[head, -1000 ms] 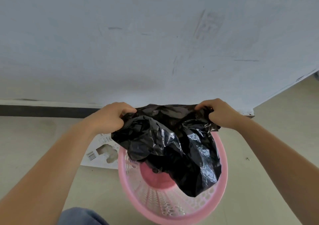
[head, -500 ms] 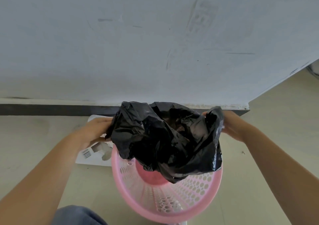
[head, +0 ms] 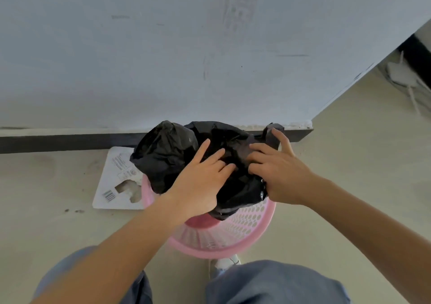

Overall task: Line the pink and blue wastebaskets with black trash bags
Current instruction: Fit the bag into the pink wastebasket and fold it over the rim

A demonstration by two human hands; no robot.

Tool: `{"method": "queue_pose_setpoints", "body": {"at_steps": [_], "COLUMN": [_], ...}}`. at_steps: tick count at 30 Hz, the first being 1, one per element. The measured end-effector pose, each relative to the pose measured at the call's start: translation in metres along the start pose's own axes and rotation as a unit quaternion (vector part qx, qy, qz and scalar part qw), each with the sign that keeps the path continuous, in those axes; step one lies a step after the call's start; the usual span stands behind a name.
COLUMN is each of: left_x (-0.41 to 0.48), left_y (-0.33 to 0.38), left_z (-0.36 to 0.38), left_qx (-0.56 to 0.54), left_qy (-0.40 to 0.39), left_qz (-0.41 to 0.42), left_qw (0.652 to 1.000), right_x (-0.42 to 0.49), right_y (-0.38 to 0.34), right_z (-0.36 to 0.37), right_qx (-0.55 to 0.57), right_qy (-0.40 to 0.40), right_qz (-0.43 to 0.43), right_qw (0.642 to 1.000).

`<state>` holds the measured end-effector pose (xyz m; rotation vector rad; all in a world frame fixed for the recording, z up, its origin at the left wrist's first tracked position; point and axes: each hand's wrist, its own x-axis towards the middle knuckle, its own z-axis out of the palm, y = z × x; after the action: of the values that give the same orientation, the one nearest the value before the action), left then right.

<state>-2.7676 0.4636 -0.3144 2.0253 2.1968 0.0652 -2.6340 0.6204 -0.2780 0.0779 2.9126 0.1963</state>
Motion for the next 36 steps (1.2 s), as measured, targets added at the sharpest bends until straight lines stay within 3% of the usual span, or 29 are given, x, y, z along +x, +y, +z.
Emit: {"method": "queue_pose_setpoints", "body": {"at_steps": [6,11,17,25,28,30,32,33,36], "left_x": [-0.029,-0.053,-0.093,-0.122,-0.136,-0.140,-0.142,-0.141,-0.140], "left_y": [0.008,0.016,0.037,0.034,0.026,0.018,0.010,0.005,-0.004], "left_z": [0.013,0.004,0.021,0.044,0.045,0.041,0.037,0.035,0.031], "left_qx": [0.009,-0.021,0.003,0.006,-0.020,-0.067,-0.127,-0.174,-0.382], "left_qy": [-0.002,-0.003,-0.029,0.036,-0.026,-0.075,-0.088,-0.106,-0.199], "left_qz": [0.031,0.064,0.134,0.093,0.056,0.012,-0.057,-0.098,-0.204], "left_qw": [0.999,0.998,0.991,0.995,0.998,0.995,0.986,0.974,0.879], "right_x": [-0.050,-0.089,-0.099,-0.088,-0.082,-0.080,-0.078,-0.077,-0.070], "right_y": [0.004,-0.020,-0.035,-0.046,-0.047,-0.047,-0.046,-0.043,-0.031], "right_z": [0.021,0.052,0.080,0.092,0.096,0.093,0.085,0.080,0.062], "right_qx": [0.033,0.080,0.037,-0.032,0.013,0.103,0.236,0.319,0.520], "right_qy": [0.077,0.091,0.164,0.149,0.122,0.092,0.055,0.042,0.042], "right_qz": [0.048,0.045,0.044,-0.006,0.018,0.046,0.088,0.128,0.264], "right_qw": [0.995,0.992,0.985,0.988,0.992,0.989,0.966,0.938,0.811]}}
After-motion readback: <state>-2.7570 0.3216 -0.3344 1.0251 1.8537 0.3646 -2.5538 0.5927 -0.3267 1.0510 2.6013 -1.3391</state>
